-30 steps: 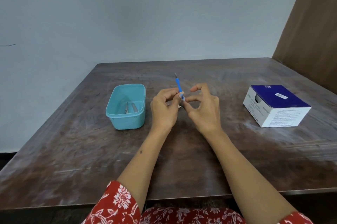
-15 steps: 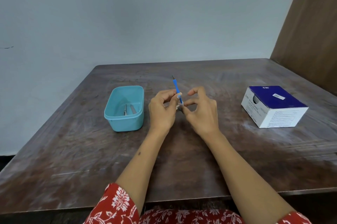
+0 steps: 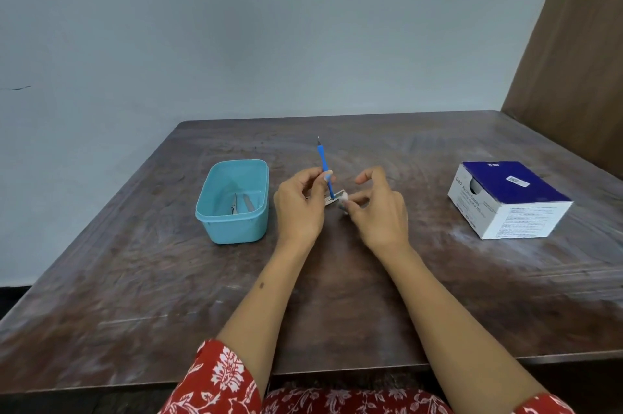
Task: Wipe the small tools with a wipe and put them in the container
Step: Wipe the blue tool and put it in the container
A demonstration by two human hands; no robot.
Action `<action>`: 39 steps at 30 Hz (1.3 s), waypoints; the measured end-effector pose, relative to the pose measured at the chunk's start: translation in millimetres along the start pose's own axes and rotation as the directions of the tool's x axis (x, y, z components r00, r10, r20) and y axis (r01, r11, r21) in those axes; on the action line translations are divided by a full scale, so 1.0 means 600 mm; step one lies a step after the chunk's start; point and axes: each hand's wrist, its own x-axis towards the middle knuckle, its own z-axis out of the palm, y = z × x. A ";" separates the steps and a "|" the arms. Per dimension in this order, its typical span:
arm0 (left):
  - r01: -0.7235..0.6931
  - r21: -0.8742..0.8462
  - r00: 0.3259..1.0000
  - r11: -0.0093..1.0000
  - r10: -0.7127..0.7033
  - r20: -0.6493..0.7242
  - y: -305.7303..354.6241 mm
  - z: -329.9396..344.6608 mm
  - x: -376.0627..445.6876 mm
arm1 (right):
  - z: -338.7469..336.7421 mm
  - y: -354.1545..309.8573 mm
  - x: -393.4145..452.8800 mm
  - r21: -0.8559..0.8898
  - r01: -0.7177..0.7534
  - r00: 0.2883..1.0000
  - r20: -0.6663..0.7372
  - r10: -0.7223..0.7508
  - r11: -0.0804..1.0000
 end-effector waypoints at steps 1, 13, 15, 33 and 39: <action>0.019 -0.006 1.000 1.000 -0.019 -0.003 -0.002 0.000 0.001 | -0.002 0.000 0.002 0.043 -0.027 0.999 -0.035 0.029 0.999; -0.085 0.162 0.979 0.983 0.053 0.194 -0.002 0.010 -0.016 | -0.019 -0.023 0.005 0.594 -0.123 0.979 -0.058 0.195 0.795; -0.094 0.158 0.979 0.983 0.062 0.196 -0.002 0.010 -0.016 | -0.019 -0.024 0.005 0.594 -0.115 0.980 -0.061 0.187 0.796; 0.201 -0.091 0.916 0.975 -0.155 0.369 -0.004 0.015 -0.016 | -0.025 -0.033 0.007 0.754 -0.205 0.955 0.014 0.296 0.625; 0.324 -0.149 0.818 0.934 -0.198 0.539 0.013 0.008 -0.019 | -0.036 -0.035 0.007 0.783 -0.205 0.932 -0.028 0.362 0.587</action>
